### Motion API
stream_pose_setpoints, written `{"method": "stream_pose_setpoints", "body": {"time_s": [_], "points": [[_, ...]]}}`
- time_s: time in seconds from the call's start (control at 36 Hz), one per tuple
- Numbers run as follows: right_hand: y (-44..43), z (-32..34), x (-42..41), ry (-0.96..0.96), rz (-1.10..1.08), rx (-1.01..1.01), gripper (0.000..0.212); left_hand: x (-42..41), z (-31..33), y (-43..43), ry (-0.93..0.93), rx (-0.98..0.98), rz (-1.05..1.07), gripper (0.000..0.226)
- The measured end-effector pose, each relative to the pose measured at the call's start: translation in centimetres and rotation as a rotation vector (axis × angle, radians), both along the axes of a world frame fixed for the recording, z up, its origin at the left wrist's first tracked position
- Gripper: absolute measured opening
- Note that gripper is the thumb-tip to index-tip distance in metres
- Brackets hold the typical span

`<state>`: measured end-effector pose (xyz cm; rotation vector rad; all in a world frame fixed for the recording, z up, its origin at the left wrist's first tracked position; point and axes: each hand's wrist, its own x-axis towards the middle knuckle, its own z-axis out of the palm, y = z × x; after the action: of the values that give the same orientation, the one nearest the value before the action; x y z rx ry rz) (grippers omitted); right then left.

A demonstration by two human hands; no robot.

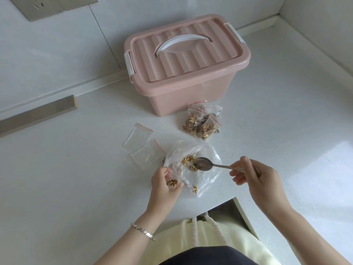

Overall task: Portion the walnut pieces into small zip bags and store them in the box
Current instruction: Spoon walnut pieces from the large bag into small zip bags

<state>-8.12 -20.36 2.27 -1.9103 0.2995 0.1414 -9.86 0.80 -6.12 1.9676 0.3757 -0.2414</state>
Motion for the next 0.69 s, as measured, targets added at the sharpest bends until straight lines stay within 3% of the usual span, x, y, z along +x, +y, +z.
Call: {"method": "stream_pose_setpoints", "body": {"time_s": [0.19,0.53,0.69], "points": [[0.3,-3.7,0.6,0.035,-0.094,-0.041,0.028,0.4,-0.4,0.3,-0.07,0.05,0.014,0.04],[1.7,-6.2,0.8,0.041,-0.056,-0.056,0.025,1.4,-1.1,0.1,0.02,-0.07,-0.085,0.033],[2.0,-7.2,1.1,0.168,-0.119,0.128,0.031,1.8,-1.7,0.4,0.04,-0.056,-0.09,0.033]]}}
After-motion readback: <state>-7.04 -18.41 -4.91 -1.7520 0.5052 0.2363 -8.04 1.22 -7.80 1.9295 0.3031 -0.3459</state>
